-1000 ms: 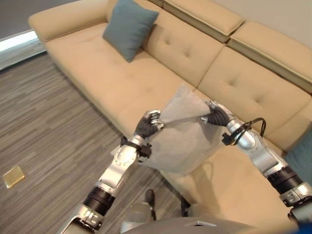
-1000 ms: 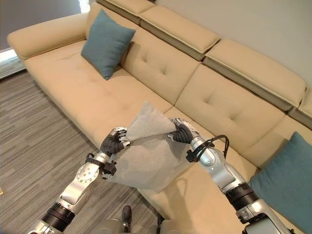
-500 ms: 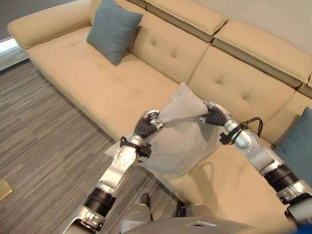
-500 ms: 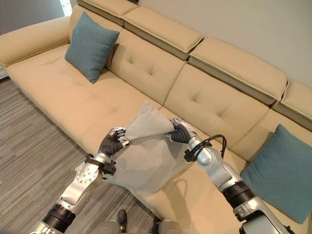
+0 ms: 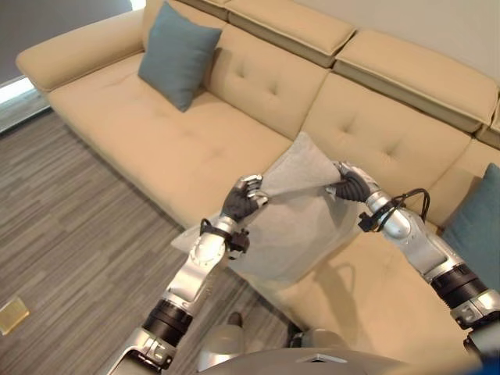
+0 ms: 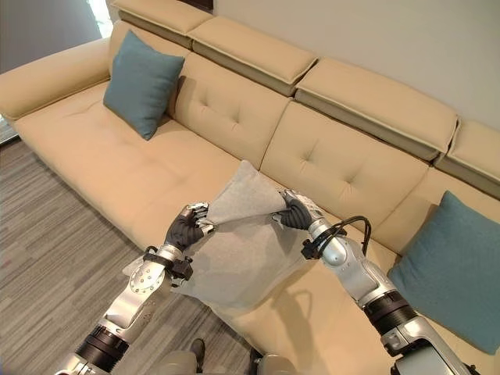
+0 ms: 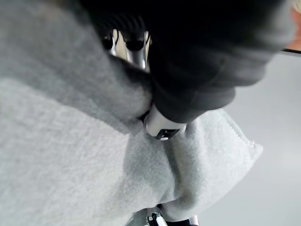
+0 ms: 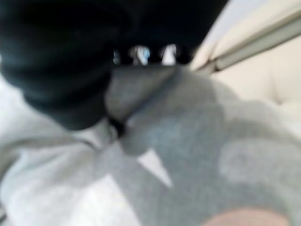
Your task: Pick up all the scattered cushions and arrange them neatly on the sofa.
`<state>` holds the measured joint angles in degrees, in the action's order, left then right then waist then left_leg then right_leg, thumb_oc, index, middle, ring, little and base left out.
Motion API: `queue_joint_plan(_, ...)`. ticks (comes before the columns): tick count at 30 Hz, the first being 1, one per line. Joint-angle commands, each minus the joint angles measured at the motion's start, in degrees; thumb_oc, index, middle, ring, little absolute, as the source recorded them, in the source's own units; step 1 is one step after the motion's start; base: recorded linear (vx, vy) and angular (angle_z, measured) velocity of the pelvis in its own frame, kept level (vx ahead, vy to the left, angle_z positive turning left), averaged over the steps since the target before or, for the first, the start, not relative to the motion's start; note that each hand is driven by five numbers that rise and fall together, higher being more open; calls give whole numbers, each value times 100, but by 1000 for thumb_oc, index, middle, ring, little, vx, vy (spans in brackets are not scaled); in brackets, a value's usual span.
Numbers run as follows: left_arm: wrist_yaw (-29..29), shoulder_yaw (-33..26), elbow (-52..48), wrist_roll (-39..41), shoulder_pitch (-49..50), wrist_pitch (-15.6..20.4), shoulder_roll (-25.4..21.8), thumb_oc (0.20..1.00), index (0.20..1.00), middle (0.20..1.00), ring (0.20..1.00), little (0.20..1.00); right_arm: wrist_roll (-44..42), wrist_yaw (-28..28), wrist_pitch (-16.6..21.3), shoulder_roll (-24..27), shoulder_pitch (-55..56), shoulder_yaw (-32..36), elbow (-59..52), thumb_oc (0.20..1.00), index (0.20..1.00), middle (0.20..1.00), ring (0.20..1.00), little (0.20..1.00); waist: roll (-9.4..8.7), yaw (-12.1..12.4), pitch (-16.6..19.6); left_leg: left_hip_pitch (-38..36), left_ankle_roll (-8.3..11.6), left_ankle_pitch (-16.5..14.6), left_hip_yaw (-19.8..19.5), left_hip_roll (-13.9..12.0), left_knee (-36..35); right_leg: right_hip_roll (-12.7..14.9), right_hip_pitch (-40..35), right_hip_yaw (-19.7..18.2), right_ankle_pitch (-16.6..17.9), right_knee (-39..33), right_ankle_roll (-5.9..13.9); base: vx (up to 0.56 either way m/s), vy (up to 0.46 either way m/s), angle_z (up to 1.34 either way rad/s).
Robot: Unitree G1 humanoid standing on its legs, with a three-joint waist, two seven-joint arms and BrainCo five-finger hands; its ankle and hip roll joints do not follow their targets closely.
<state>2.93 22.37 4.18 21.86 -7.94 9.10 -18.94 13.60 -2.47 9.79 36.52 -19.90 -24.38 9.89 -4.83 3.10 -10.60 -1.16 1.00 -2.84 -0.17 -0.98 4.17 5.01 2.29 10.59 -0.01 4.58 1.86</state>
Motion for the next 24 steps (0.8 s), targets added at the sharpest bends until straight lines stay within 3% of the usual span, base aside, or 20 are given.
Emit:
queue_joint_plan(1, 43, -77, -366, 238, -54, 457, -24, 200, 200, 200, 200, 200, -324, -359, 86, 197, -326, 454, -112, 200, 200, 200, 200, 200, -145, 162, 519, 407, 299, -95, -146, -203, 21, 98, -418, -304, -512, -70, 393, 58, 163, -18)
queue_joint_plan(6, 3, -145, -332, 231, -37, 454, -114, 200, 200, 200, 200, 200, -224, -328, 61, 14, -347, 406, -82, 200, 200, 200, 200, 200, -165, 227, 530, 297, 124, -262, 183, -119, 45, 279, -304, -488, -406, 15, 588, 51, 157, -43)
queue_joint_plan(7, 6, -169, -339, 237, -44, 454, -137, 200, 200, 200, 200, 200, -208, -323, 59, -48, -401, 397, -77, 200, 200, 200, 200, 200, -147, 237, 477, 252, 26, -336, 264, -91, 66, 358, -114, -523, -354, 356, 684, 30, 132, -37)
queue_joint_plan(11, 53, -206, -343, 247, -134, 482, -223, 200, 200, 200, 200, 200, -212, -352, 87, -132, -575, 317, -34, 200, 200, 200, 200, 200, -121, 303, 301, 264, -51, -352, 401, -142, 141, 420, 320, -372, -204, 1045, 851, -37, 40, -32)
queue_joint_plan(12, 63, -189, -329, 241, -170, 486, -219, 200, 200, 200, 200, 200, -235, -346, 114, -142, -573, 325, -45, 200, 200, 200, 200, 200, -136, 271, 270, 230, -44, -340, 382, -126, 111, 192, 510, -406, -275, 1189, 791, 20, -18, -34)
queue_joint_plan(13, 39, -199, -305, 258, -197, 525, -203, 200, 200, 200, 200, 200, -244, -308, 96, -87, -553, 306, -23, 200, 200, 200, 200, 200, -178, 258, 266, 226, -33, -361, 358, -10, 107, 55, 404, -317, -371, 766, 673, 40, -22, -21)
queue_joint_plan(14, 36, -198, -304, 260, -197, 526, -205, 200, 200, 200, 200, 200, -246, -307, 96, -87, -551, 308, -24, 200, 200, 200, 200, 200, -176, 246, 258, 218, -32, -362, 344, -10, 110, 55, 376, -300, -363, 738, 672, 50, -57, -4)
queue_joint_plan(15, -12, -166, -298, 300, -209, 520, -184, 200, 200, 200, 200, 200, -285, -335, 107, -44, -550, 332, -16, 200, 200, 200, 200, 200, -202, 250, 261, 292, 13, -364, 342, 12, 215, 74, 267, -243, -425, 541, 546, 51, -112, 7)
queue_joint_plan(16, -28, -92, -311, 310, -241, 505, -101, 200, 200, 200, 200, 200, -269, -362, 114, 15, -417, 397, -48, 200, 200, 200, 200, 200, -259, 179, 241, 407, 82, -402, 281, 7, 476, -139, 174, -524, -537, 469, 380, 41, -113, 35)
queue_joint_plan(17, -27, -88, -311, 309, -244, 505, -102, 200, 200, 200, 200, 200, -269, -361, 113, 17, -413, 403, -51, 200, 200, 200, 200, 200, -261, 170, 263, 450, 85, -388, 270, 7, 489, -139, 198, -514, -513, 452, 376, 59, -153, 71)
queue_joint_plan(18, -106, -56, -290, 375, -198, 505, -5, 200, 200, 200, 200, 200, -341, -362, 120, 79, -332, 498, -80, 200, 200, 200, 200, 200, -326, 161, 193, 767, 291, -349, 368, -70, 1156, -89, -7, -559, -500, 221, 234, 5, -147, 82)
queue_joint_plan(19, -115, -19, -313, 370, -180, 494, 29, 200, 200, 200, 200, 200, -413, -408, 136, 176, -262, 572, -101, 200, 200, 200, 200, 200, -325, 159, 104, 1189, 485, 44, 299, -184, 1828, -141, -187, -515, -482, 25, 114, 8, -174, 57)
queue_joint_plan(23, -122, -35, -351, 388, -102, 453, 27, 200, 200, 200, 200, 200, -466, -404, 135, 224, -246, 567, -129, 200, 200, 200, 200, 200, -330, 147, 118, 1391, 456, 72, 199, -304, 1875, -126, -391, -347, -463, -251, 105, 20, -41, 44)
queue_joint_plan(24, -106, -39, -342, 357, -81, 422, 31, 200, 200, 200, 200, 200, -440, -394, 128, 275, -223, 584, -145, 200, 200, 200, 200, 200, -291, 114, 202, 1215, 415, 59, 217, -474, 1189, -105, -449, -300, -500, -333, 163, 93, 37, 9)
